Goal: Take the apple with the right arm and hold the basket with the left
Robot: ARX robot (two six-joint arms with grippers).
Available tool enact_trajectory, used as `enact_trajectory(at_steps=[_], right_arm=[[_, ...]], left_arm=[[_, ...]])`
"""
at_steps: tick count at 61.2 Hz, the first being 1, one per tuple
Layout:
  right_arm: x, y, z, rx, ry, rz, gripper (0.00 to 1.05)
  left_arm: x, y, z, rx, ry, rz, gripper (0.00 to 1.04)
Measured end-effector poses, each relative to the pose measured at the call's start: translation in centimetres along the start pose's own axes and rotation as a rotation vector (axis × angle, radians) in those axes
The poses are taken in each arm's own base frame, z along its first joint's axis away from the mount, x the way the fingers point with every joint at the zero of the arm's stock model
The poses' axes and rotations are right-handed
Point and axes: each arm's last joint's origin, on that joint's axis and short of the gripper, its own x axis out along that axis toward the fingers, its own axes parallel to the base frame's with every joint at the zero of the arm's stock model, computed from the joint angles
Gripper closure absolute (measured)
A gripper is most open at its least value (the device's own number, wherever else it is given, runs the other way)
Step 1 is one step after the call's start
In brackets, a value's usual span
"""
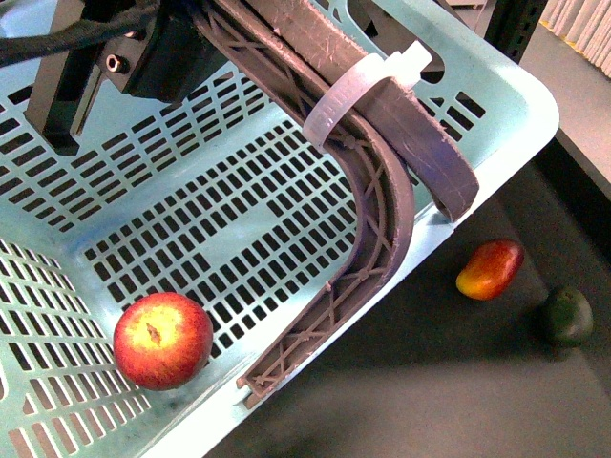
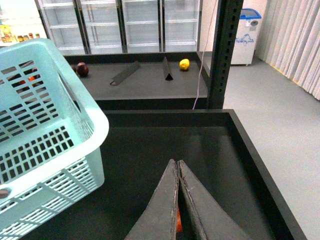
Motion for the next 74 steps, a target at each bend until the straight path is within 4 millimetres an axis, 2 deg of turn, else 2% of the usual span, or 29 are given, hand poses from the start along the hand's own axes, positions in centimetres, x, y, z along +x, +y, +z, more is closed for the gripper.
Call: enact_trajectory(at_steps=[2, 8, 9, 18, 21, 26, 32, 35, 43, 47, 55, 64, 74], right_arm=[[0.0, 0.0, 0.0, -0.001, 0.000, 0.000, 1.01], [0.0, 0.0, 0.0, 0.000, -0.001, 0.000, 0.86], [0.0, 0.0, 0.0, 0.000, -0.001, 0.000, 0.80], [0.0, 0.0, 0.0, 0.000, -0.001, 0.000, 0.58], [0.0, 0.0, 0.0, 0.000, -0.001, 0.000, 0.46], [0.0, 0.0, 0.0, 0.000, -0.002, 0.000, 0.33], [0.0, 0.0, 0.0, 0.000, -0.002, 0.000, 0.12], [0.0, 0.0, 0.0, 0.000, -0.002, 0.000, 0.07], [0.0, 0.0, 0.0, 0.000, -0.002, 0.000, 0.09], [0.0, 0.0, 0.0, 0.000, -0.002, 0.002, 0.09], [0.0, 0.0, 0.0, 0.000, -0.002, 0.001, 0.09], [0.0, 0.0, 0.0, 0.000, -0.002, 0.002, 0.09], [0.0, 0.0, 0.0, 0.000, -0.002, 0.002, 0.09]], left_arm=[[0.0, 0.0, 0.0, 0.000, 0.000, 0.000, 0.76], [0.0, 0.0, 0.0, 0.000, 0.000, 0.000, 0.76], [0.0, 0.0, 0.0, 0.000, 0.000, 0.000, 0.76], [0.0, 0.0, 0.0, 0.000, 0.000, 0.000, 0.76], [0.0, 0.0, 0.0, 0.000, 0.000, 0.000, 0.76], [0.0, 0.0, 0.0, 0.000, 0.000, 0.000, 0.76], [0.0, 0.0, 0.0, 0.000, 0.000, 0.000, 0.76], [0.0, 0.0, 0.0, 0.000, 0.000, 0.000, 0.76], [0.0, 0.0, 0.0, -0.010, -0.013, 0.015, 0.76], [0.0, -0.3, 0.2, -0.128, -0.186, 0.235, 0.77], [-0.3, -0.4, 0.8, -0.259, -0.412, 0.317, 0.77], [-0.7, -0.3, 1.8, -0.310, -0.439, 0.313, 0.77], [-0.9, 1.2, 3.9, -0.424, -0.458, 0.319, 0.77]])
